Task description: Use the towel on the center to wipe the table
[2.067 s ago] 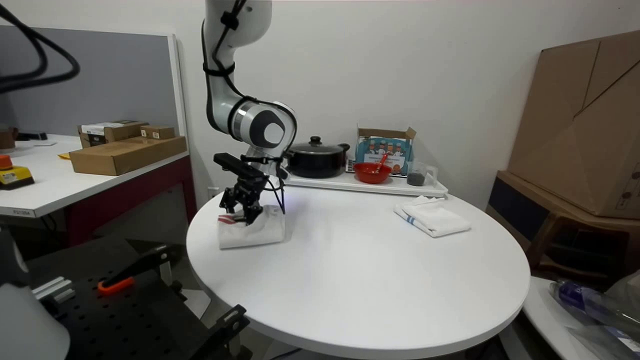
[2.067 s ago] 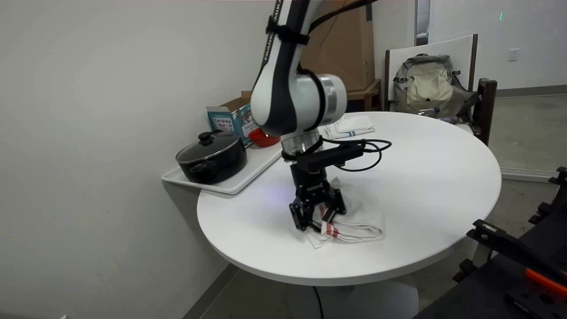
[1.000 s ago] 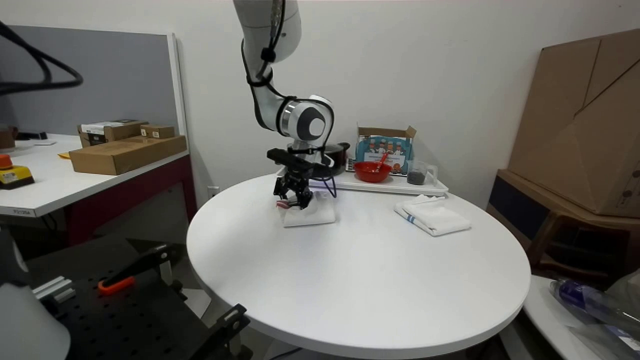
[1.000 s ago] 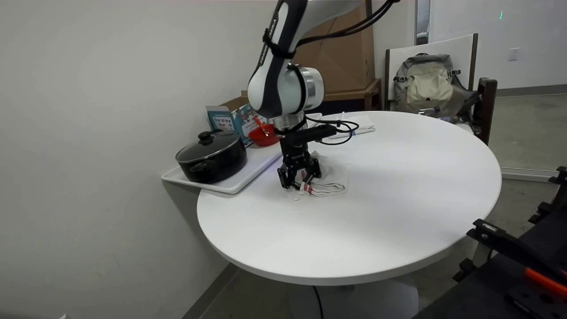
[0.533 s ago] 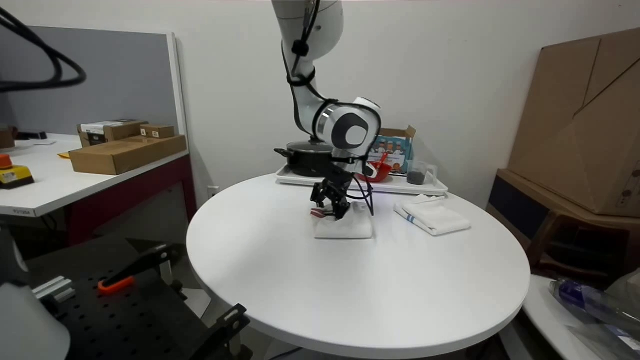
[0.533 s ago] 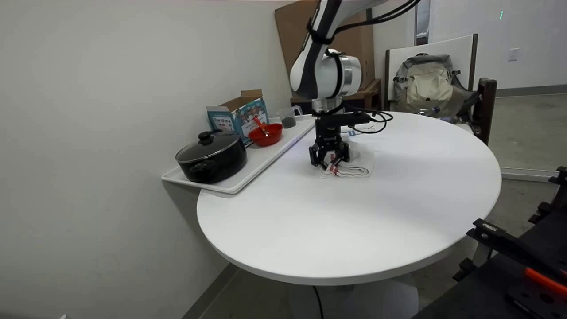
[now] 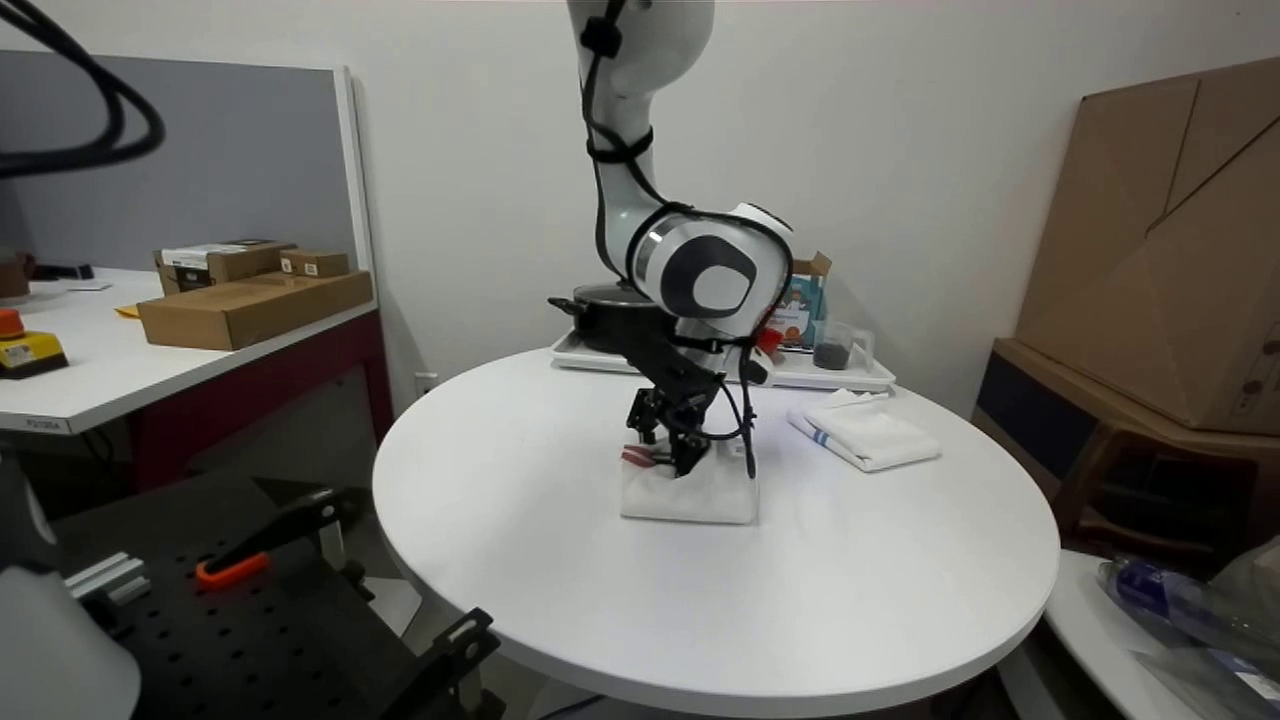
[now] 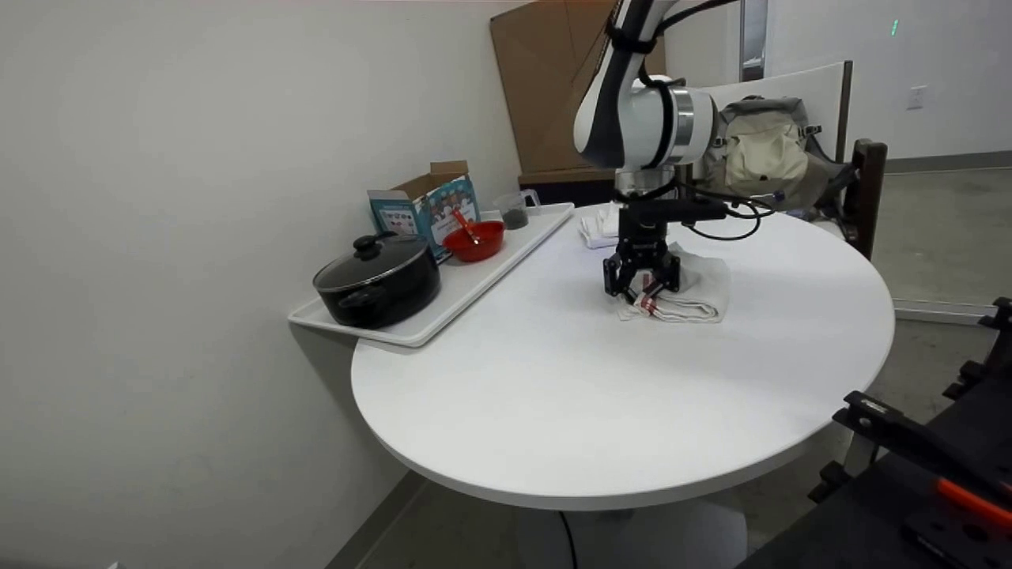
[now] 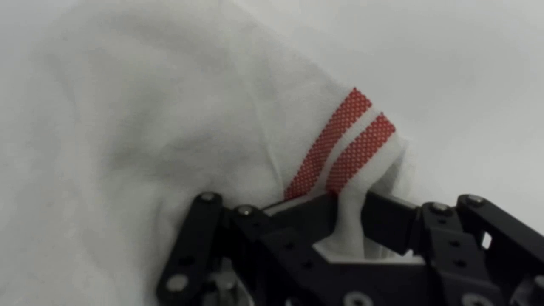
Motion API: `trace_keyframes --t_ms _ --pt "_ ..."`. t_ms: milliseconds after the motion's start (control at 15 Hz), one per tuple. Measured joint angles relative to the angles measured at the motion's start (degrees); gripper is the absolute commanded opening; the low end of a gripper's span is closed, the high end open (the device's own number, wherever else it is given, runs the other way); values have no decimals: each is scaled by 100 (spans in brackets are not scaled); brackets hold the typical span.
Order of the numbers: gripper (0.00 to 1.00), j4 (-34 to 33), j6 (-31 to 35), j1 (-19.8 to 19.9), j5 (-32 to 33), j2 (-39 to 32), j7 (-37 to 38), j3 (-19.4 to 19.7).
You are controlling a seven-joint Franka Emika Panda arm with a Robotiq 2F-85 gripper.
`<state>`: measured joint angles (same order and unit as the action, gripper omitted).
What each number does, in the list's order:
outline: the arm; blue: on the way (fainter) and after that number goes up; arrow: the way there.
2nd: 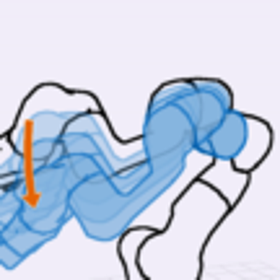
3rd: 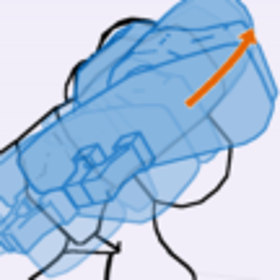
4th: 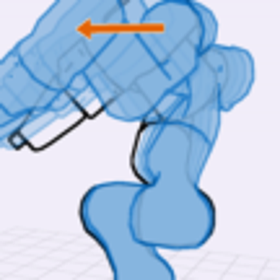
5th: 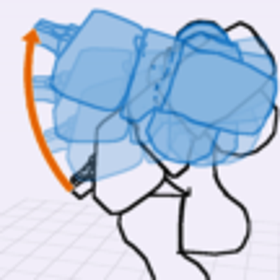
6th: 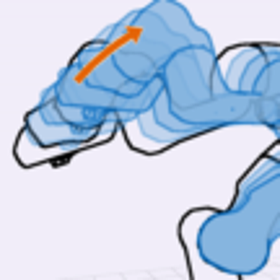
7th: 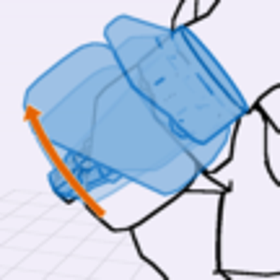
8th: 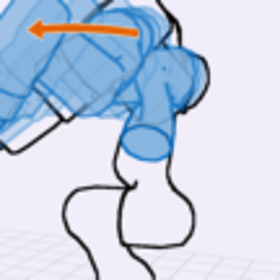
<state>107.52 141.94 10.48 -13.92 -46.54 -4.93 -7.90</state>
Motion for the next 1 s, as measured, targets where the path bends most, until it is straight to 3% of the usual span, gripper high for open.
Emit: trace_keyframes --t_ms 333,533,800,1000 --pt "6 1128 -5 -145 -52 455 -142 -503" --pt "6 1398 -56 -472 -53 494 -173 -864" --pt "6 1176 -212 -1291 49 344 -156 -1039" --pt "6 410 -476 -1891 318 36 -7 -904"
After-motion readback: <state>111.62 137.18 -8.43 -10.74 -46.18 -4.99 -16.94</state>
